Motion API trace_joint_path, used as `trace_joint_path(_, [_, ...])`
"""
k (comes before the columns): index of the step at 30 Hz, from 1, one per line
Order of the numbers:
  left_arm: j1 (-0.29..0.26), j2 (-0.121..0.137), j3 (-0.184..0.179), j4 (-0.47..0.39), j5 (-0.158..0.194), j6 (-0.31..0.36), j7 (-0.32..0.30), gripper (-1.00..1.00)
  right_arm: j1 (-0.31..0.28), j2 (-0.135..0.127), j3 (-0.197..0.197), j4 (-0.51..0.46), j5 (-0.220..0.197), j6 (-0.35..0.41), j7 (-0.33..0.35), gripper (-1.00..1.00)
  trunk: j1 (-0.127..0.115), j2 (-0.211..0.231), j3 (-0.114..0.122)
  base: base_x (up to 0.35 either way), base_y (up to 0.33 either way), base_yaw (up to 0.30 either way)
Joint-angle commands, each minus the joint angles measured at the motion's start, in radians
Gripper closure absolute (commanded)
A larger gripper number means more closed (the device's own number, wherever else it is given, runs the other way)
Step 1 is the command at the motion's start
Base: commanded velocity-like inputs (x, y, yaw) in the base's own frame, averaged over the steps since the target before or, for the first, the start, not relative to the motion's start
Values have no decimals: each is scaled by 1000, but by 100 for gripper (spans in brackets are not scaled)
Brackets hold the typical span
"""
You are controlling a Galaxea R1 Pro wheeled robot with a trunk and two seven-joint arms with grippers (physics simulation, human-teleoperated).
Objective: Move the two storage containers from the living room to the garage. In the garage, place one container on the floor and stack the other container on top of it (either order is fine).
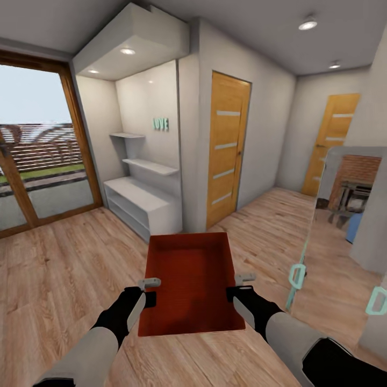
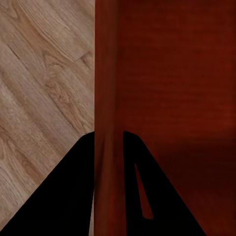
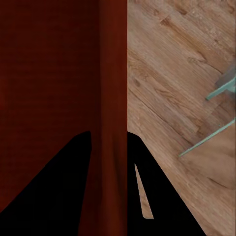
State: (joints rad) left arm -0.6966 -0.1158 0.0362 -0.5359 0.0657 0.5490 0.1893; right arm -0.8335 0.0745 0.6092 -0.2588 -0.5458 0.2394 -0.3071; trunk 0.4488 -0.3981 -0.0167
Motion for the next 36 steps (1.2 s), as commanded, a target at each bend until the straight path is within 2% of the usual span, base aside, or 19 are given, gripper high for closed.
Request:
trace_joint_path(1, [0, 2, 6, 0, -28, 11, 13, 100, -1, 0, 7, -17, -3, 0, -4, 100, 1, -2, -2, 323, 0, 0])
trace_joint_path(30, [0, 2, 6, 3, -28, 11, 13, 100, -1, -1, 7, -17, -3, 0, -4, 100, 1, -2, -2, 323, 0, 0])
trace_joint_path(36, [0, 2, 6, 4, -28, 11, 13, 100, -1, 0, 7, -17, -3, 0, -4, 100, 1, -2, -2, 323, 0, -174])
